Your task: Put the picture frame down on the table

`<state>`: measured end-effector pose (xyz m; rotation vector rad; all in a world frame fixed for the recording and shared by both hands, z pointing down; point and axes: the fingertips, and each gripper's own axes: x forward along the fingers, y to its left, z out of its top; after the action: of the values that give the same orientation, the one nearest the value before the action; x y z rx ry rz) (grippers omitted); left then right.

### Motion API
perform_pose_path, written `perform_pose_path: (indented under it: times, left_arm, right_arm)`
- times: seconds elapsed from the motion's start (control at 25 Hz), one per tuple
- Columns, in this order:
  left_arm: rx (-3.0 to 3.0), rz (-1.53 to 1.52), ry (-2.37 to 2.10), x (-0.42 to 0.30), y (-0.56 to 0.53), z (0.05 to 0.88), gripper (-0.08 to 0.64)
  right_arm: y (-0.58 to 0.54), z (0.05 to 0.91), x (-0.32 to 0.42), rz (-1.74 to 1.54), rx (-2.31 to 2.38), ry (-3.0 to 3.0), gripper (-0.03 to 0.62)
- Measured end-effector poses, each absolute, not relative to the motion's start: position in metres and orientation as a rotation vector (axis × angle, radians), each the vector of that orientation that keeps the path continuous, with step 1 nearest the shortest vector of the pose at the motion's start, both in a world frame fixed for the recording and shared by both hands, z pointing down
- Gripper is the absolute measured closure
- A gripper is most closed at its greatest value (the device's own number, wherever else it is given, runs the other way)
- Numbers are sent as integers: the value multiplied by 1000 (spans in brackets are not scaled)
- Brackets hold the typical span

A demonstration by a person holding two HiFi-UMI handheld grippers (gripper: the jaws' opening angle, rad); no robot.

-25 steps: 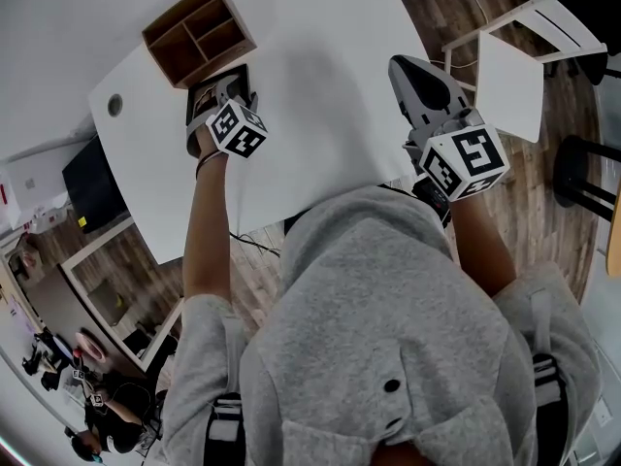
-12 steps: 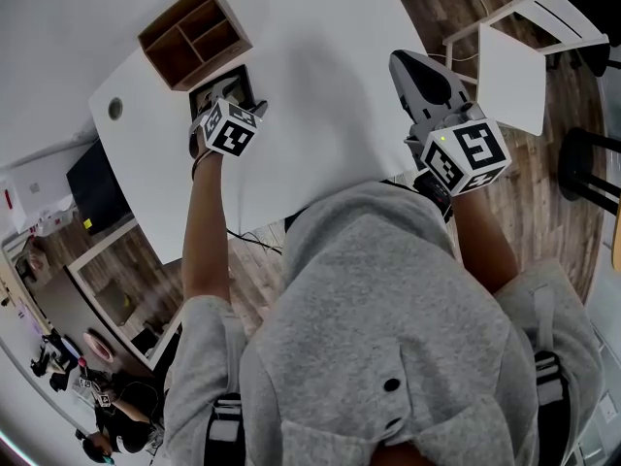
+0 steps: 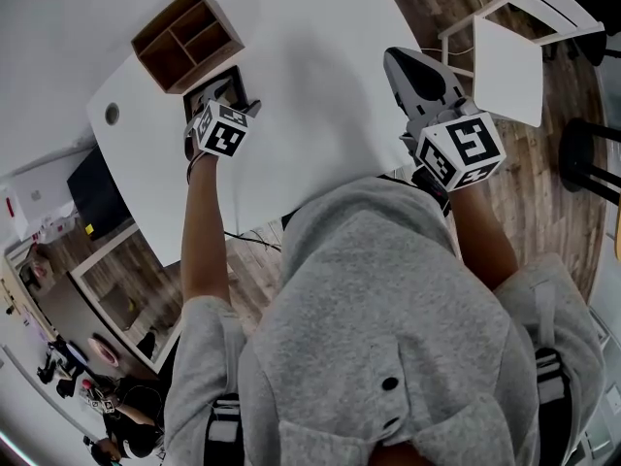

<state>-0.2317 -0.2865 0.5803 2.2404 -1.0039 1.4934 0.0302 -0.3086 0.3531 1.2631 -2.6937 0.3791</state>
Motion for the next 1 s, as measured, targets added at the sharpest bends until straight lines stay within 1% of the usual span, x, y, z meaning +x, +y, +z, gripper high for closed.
perform_pose_path:
  times: [0.48, 0.64, 0.8, 1.0]
  left_arm:
    - [2217, 1380, -1052, -232, -285, 576, 227]
    - [2166, 1197, -1091, -230, -282, 573, 219]
    - [2131, 1114, -1208, -239, -281, 571, 220]
    - [2167, 941, -1414, -239, -277, 532, 221]
  right_arm:
    - [-300, 350, 41, 372, 1269, -2690, 565]
    - [-295, 351, 45, 370, 1273, -2682, 565]
    - [-291, 354, 50, 366, 1274, -2659, 565]
    - [-285, 361, 52, 362, 1220, -2651, 565]
